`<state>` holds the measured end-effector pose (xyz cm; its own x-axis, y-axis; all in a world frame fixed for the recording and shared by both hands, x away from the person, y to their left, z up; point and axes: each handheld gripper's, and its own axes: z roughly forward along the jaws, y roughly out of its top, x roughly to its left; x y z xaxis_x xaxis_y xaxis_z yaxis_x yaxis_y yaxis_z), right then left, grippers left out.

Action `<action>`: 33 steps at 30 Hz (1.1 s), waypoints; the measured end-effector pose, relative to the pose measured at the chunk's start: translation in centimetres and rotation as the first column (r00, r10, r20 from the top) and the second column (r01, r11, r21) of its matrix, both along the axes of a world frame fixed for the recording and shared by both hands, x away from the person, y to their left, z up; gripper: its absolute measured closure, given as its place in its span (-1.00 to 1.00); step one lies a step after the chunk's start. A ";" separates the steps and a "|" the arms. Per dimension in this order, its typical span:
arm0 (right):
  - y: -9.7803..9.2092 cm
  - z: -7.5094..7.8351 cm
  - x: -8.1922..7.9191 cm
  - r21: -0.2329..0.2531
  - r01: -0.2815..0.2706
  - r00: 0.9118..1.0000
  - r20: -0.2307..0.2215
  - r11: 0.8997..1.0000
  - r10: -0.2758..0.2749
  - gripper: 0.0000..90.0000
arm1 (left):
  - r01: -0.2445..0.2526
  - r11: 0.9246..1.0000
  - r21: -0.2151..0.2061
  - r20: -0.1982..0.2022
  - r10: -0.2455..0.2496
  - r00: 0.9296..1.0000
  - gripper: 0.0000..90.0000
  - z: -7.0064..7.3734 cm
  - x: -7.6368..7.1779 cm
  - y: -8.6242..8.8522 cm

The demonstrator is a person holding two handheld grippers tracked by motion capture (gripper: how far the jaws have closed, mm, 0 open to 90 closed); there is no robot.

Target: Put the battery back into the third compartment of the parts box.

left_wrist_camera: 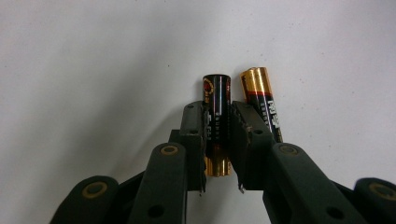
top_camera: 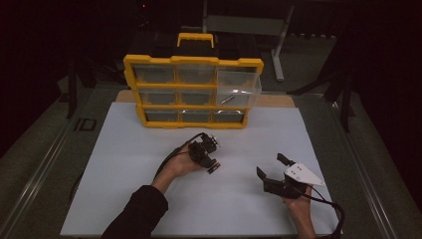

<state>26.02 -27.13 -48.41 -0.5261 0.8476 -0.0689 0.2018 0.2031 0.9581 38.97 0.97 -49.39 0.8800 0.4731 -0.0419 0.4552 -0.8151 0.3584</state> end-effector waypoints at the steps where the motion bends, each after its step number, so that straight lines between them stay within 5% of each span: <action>1: 0.0 0.0 0.0 0.000 0.000 1.000 0.000 1.000 0.000 -0.74 | 0.000 1.000 0.000 0.000 0.000 1.000 0.68 0.0 0.0 0.0; 3: 0.0 0.0 0.0 0.001 0.000 1.000 -0.001 1.000 0.000 -0.74 | -0.010 1.000 -0.029 -0.014 0.010 1.000 0.70 -0.1 0.2 0.4; 17: -0.1 0.0 0.0 0.002 0.001 1.000 -0.002 1.000 -0.001 -0.74 | -0.025 0.998 -0.060 -0.009 0.025 1.000 0.71 0.0 0.2 1.0; 33: -0.1 0.0 0.0 0.005 0.001 1.000 0.001 1.000 -0.001 -0.74 | -0.072 0.982 -0.174 0.042 0.080 0.996 0.71 2.6 0.0 2.8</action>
